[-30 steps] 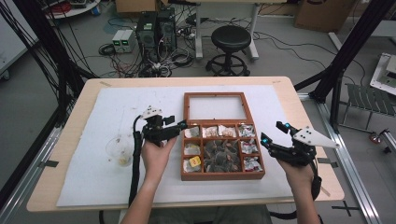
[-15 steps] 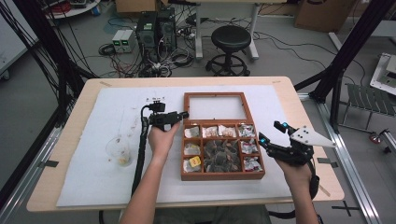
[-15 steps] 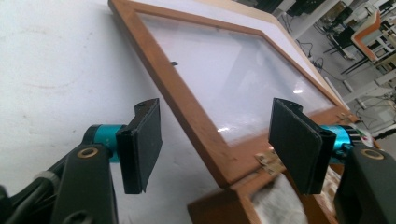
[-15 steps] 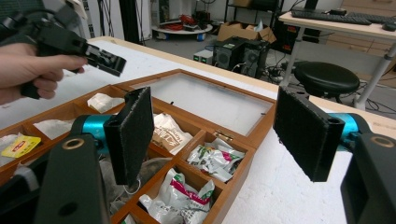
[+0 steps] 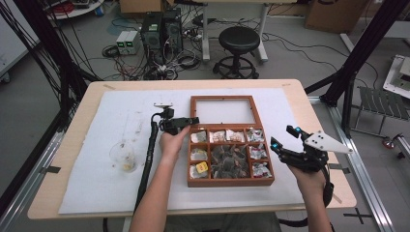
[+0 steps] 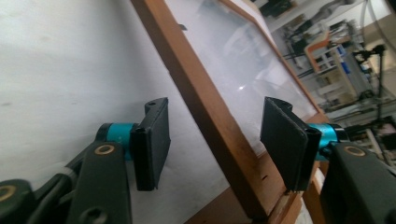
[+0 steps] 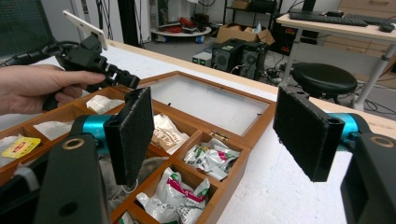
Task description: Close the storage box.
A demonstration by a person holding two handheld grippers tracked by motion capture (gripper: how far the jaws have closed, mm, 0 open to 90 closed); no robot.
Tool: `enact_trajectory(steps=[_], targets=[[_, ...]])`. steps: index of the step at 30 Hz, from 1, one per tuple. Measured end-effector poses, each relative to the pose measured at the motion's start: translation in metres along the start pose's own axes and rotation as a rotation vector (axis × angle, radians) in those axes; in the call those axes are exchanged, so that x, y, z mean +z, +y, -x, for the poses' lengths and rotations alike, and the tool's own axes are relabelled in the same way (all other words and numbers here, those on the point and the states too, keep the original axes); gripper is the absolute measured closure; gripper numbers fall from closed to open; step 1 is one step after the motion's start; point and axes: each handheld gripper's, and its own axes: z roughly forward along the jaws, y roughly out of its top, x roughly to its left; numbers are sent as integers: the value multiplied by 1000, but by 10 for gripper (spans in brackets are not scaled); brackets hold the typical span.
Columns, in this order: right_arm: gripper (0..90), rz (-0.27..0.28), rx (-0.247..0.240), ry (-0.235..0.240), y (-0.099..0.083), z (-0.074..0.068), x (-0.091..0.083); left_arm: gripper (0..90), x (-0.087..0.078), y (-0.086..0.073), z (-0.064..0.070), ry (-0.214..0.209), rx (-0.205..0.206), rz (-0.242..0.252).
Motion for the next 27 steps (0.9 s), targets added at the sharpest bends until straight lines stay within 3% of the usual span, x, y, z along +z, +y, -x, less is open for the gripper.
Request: enact_trajectory(steps=[1, 2, 7, 17, 22, 27], targets=[[299, 0, 3, 2, 0, 0, 0, 492, 1, 0, 1, -17, 7, 2], [299, 1, 0, 2, 0, 1, -1, 511, 1, 0, 3, -2, 14, 3], [300, 9, -2, 1, 1, 1, -3, 526, 0, 0, 2, -11, 14, 8], [300, 5, -8, 8, 2, -1, -1, 617, -9, 4, 12, -14, 124, 94], [300, 7, -12, 7, 2, -2, -2, 647, -17, 6, 27, 20, 247, 117], [300, 10, -14, 8, 4, -3, -2, 651, -23, 3, 44, 88, 374, 122]])
